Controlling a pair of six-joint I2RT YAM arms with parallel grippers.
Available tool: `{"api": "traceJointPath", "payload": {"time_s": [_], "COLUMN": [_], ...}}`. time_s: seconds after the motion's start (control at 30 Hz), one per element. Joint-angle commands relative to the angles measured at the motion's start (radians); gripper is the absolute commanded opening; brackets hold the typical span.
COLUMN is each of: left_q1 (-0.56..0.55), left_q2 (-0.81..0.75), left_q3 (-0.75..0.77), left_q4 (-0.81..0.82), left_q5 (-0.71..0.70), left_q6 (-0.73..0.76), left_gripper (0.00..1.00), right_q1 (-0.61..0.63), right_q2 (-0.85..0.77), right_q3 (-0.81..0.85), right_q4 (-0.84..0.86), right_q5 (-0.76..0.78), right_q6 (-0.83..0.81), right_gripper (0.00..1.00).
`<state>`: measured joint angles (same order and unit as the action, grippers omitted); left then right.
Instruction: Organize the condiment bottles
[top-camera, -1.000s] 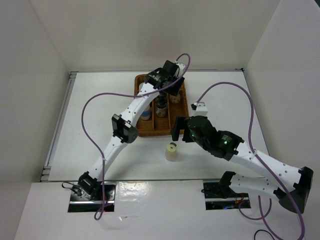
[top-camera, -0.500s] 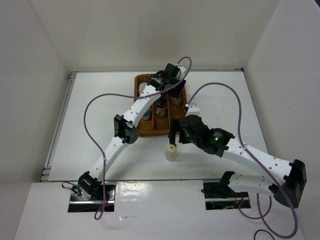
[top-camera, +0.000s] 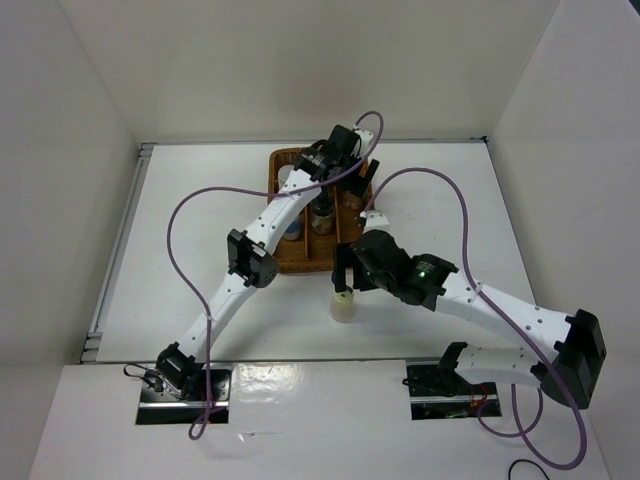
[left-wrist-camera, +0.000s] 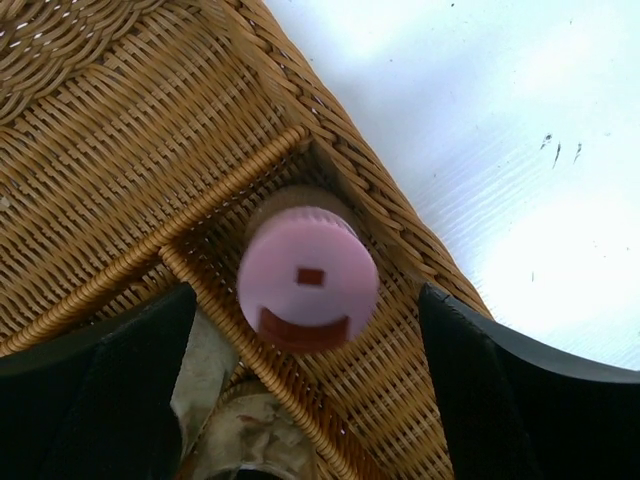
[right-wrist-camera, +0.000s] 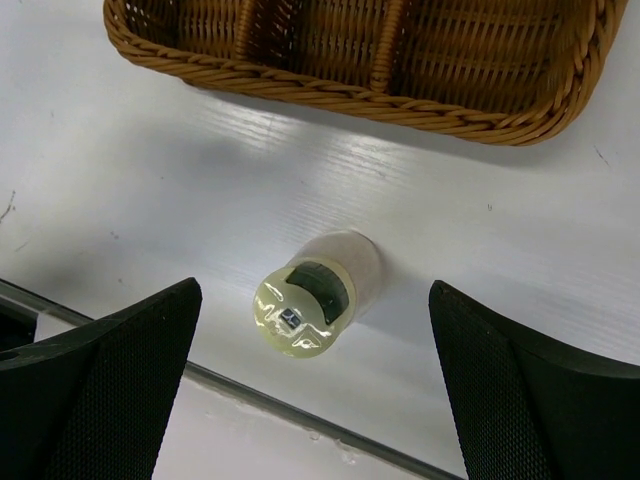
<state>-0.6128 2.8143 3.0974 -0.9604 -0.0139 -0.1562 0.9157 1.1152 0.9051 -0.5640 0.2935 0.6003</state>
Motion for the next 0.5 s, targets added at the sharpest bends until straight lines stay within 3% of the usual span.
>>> {"api": "traceJointPath", "payload": {"time_s": [0.0, 0.47], "left_q1": [0.007, 0.068], "left_q2": [-0.108, -0.4], "left_q3": [0.032, 0.032], "left_q4": [-0.006, -0.118], "left_q5": [-0.008, -0.116], "left_q6": [0.01, -0.011], "left_gripper": [0.99, 0.99], "right_q1": [-0.003, 0.031], "right_q2": [0.026, 0.13], "right_q3": [0.028, 0.018], "right_q4": [0.015, 0.015], "right_q5": [-0.019, -0.028], "right_q6": [-0.022, -0.031], "right_gripper": [0.99, 0.95]}}
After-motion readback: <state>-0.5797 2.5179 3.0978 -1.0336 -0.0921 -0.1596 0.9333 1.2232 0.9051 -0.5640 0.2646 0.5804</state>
